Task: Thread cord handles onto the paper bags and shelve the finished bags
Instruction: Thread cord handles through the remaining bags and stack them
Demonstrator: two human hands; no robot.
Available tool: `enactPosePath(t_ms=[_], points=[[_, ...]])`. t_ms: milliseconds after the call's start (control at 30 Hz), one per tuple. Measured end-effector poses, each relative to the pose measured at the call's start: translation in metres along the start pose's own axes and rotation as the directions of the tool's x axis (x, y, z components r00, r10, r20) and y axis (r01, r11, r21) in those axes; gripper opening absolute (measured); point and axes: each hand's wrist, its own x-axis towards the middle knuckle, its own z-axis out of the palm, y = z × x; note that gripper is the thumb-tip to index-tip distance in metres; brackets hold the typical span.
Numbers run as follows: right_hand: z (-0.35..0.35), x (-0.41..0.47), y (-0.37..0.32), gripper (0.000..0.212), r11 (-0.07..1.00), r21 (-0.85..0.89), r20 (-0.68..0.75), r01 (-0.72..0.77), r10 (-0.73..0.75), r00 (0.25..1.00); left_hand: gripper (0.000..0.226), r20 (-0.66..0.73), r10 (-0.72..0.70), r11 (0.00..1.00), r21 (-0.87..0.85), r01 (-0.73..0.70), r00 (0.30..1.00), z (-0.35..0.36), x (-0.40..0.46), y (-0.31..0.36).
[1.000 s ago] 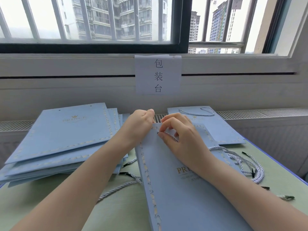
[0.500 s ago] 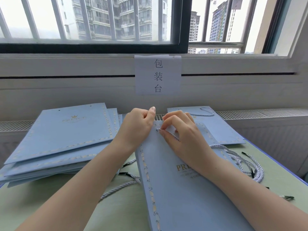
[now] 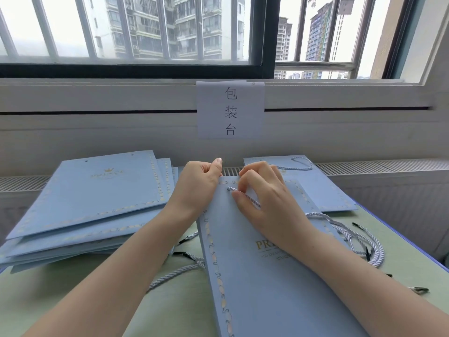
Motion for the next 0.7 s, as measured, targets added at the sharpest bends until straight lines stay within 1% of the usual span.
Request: enactPosePath(t_ms=[133, 233, 300, 400, 467, 600, 700], points=[[0.001, 0.000, 0.000, 0.023, 1.000, 0.009, -0.033, -0.007, 0.008, 0.999, 0.053, -0.023, -0.067, 0.996, -0.065, 0.066, 0.997, 0.000, 0.003, -0.001], [0.003, -0.001, -0.001, 0.024, 0.998, 0.058, -0.018, -0.031, 0.032, 0.999, 0.049, 0.037, -0.111, 0.991, -0.069, 0.113, 0.993, -0.006, 0.006, 0.000], [0.004, -0.002, -0.001, 0.026, 0.998, 0.049, -0.015, -0.027, 0.028, 1.000, 0.048, 0.065, -0.103, 0.994, -0.018, 0.105, 0.993, -0.007, 0.006, 0.000], [0.004, -0.002, 0.000, 0.027, 0.998, 0.051, -0.021, -0.031, 0.032, 0.999, 0.039, 0.120, -0.080, 0.995, 0.071, 0.072, 0.990, -0.005, 0.005, 0.001], [0.003, -0.001, 0.000, 0.027, 0.996, 0.071, -0.026, -0.044, 0.046, 0.999, 0.035, 0.159, -0.072, 0.994, 0.094, 0.057, 0.985, -0.006, 0.005, 0.002], [-0.001, 0.002, -0.001, 0.019, 0.993, 0.094, -0.058, -0.066, 0.071, 0.996, 0.039, 0.185, -0.066, 0.994, 0.102, 0.048, 0.981, -0.011, 0.007, 0.002], [-0.011, 0.004, -0.003, 0.017, 0.982, 0.117, -0.032, -0.146, 0.151, 0.988, 0.045, 0.189, -0.058, 0.996, 0.080, 0.044, 0.980, -0.012, 0.006, 0.002]])
